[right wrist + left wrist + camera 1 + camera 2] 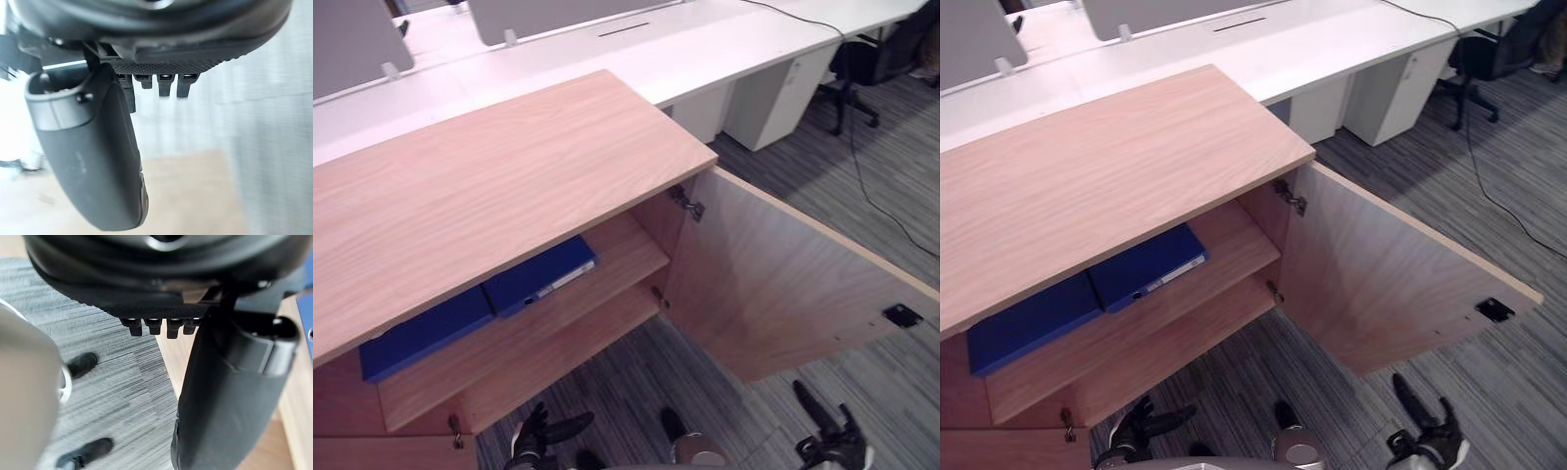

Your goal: Walk over to the cabinet, pick up the folder, carry it to the office cabinet, place the folder inside the office cabinet, then close the office cabinet door

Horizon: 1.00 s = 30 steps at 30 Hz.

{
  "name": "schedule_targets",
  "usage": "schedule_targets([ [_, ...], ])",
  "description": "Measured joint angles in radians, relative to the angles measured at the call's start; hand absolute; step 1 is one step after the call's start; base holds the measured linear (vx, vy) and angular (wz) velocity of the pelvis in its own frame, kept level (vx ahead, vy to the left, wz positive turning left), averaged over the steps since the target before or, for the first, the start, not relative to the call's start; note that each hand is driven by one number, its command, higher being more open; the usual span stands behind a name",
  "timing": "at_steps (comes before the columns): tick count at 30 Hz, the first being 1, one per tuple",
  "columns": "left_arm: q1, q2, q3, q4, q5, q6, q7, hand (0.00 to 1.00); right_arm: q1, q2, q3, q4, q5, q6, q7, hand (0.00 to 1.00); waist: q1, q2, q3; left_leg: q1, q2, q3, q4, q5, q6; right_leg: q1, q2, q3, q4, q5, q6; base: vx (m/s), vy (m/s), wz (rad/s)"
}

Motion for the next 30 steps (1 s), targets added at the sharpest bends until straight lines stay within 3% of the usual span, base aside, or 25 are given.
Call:
schedule_targets([
  [5,0.007,0.052,-0.048,-0.001,0.014,-0.007,-0.025,1.00,-0.141,-0.207,0.106,0.015,-0.042,-0.002,0.051,1.00,-0.004,0.017,0.009,-0.029,0.007,0.021,0.088,-0.051,0.011,-0.031,0.001,0.067,-0.018,0.035,0.041,0.05,-0.042,-0.45],
  [7,0.005,0.061,-0.064,-0.004,0.014,-0.017,-0.034,1.00,-0.237,-0.312,0.190,0.041,-0.076,-0.010,0.089,1.00,-0.003,0.045,0.024,-0.056,0.014,0.010,0.127,-0.082,0.017,-0.050,0.001,0.088,-0.033,0.058,0.046,0.07,-0.062,-0.47],
  [11,0.001,0.062,-0.081,-0.031,0.013,-0.026,-0.044,1.00,-0.346,-0.393,0.248,0.094,-0.102,-0.015,0.107,1.00,0.004,0.085,0.049,-0.097,0.024,-0.026,0.181,-0.120,0.020,-0.073,-0.004,0.079,-0.034,0.069,0.056,0.05,-0.054,-0.14],
  [16,0.000,0.059,-0.095,-0.042,0.013,-0.037,-0.044,1.00,-0.354,-0.425,0.278,0.095,-0.106,-0.015,0.094,1.00,-0.008,0.091,0.054,-0.138,0.025,-0.066,0.206,-0.131,0.024,-0.096,-0.018,0.056,-0.034,0.073,0.062,-0.01,-0.020,0.09],
  [20,-0.002,0.038,-0.094,-0.042,0.014,-0.043,-0.043,1.00,-0.330,-0.424,0.274,0.025,-0.104,-0.014,0.063,1.00,-0.015,0.093,0.065,-0.158,0.017,-0.096,0.216,-0.131,0.026,-0.106,-0.029,0.039,-0.038,0.076,0.067,-0.04,0.006,0.14],
  [23,-0.002,0.019,-0.082,-0.034,0.015,-0.042,-0.042,1.00,-0.200,-0.362,0.240,-0.210,-0.104,-0.013,0.043,1.00,-0.023,0.095,0.079,-0.175,0.017,-0.123,0.222,-0.131,0.029,-0.106,-0.031,0.027,-0.052,0.086,0.067,-0.02,0.005,0.09],
  [26,-0.004,-0.007,-0.037,-0.023,0.038,-0.041,-0.037,1.00,-0.014,-0.172,0.234,-0.512,-0.115,-0.020,0.036,1.00,-0.047,0.084,0.085,-0.176,0.035,-0.130,0.235,-0.131,0.030,-0.091,-0.021,0.026,-0.072,0.099,0.061,0.01,-0.014,-0.04],
  [30,-0.016,-0.011,-0.030,-0.012,0.057,-0.041,-0.035,1.00,0.159,-0.016,0.341,-0.680,-0.118,-0.046,0.037,1.00,-0.069,0.062,0.098,-0.164,0.056,-0.123,0.252,-0.138,0.023,-0.080,-0.002,0.037,-0.072,0.106,0.057,0.01,-0.017,-0.12],
])
